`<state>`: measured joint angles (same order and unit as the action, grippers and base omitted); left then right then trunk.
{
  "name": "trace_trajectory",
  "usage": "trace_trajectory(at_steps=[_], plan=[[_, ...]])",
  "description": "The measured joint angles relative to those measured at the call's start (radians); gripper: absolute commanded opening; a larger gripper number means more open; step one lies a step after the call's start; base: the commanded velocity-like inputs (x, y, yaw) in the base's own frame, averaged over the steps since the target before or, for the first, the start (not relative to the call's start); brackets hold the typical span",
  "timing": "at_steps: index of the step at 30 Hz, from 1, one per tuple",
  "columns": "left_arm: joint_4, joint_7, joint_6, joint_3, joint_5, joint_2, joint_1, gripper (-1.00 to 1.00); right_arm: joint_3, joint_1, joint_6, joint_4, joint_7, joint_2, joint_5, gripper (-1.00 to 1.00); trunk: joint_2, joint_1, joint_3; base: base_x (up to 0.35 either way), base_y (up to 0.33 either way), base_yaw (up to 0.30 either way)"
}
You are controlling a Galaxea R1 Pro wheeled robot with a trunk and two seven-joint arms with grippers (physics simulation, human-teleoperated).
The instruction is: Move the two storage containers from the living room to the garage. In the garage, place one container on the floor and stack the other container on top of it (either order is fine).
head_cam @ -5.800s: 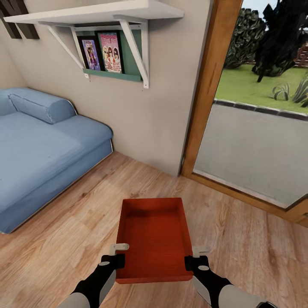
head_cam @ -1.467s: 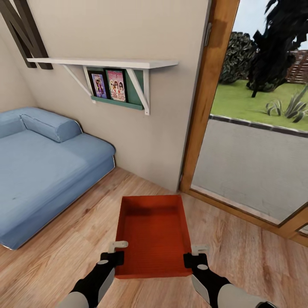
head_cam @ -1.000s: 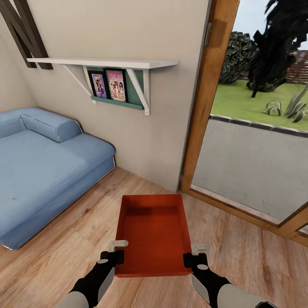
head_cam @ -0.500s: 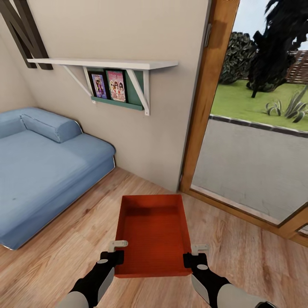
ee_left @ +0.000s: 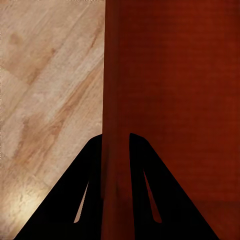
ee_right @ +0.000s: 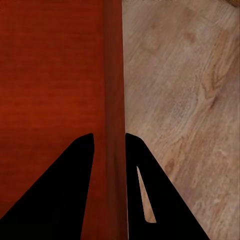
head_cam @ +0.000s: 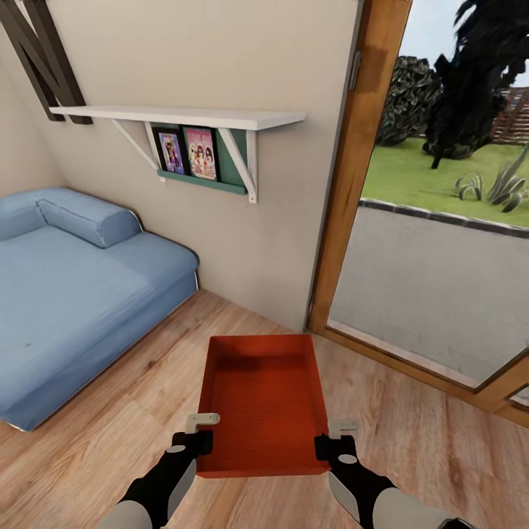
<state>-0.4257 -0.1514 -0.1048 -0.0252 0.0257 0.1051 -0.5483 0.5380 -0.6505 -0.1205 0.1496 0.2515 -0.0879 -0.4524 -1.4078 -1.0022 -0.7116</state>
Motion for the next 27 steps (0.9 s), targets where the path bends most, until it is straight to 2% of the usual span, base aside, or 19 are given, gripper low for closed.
trace_trajectory(at_steps=[20, 27], plan=[[0.000, 0.000, 0.000, 0.000, -0.001, 0.000, 0.000, -1.00, 0.000, 0.000, -0.002, -0.001, -0.001, 0.000, -0.002, -1.00, 0.140, 0.077, 0.063, 0.000, 0.000, 0.000], [-0.001, 0.004, 0.001, -0.008, 0.009, -0.009, 0.000, -1.00, 0.013, 0.001, 0.006, 0.006, 0.023, -0.008, -0.006, -1.00, 0.189, 0.104, 0.094, 0.000, 0.000, 0.000]])
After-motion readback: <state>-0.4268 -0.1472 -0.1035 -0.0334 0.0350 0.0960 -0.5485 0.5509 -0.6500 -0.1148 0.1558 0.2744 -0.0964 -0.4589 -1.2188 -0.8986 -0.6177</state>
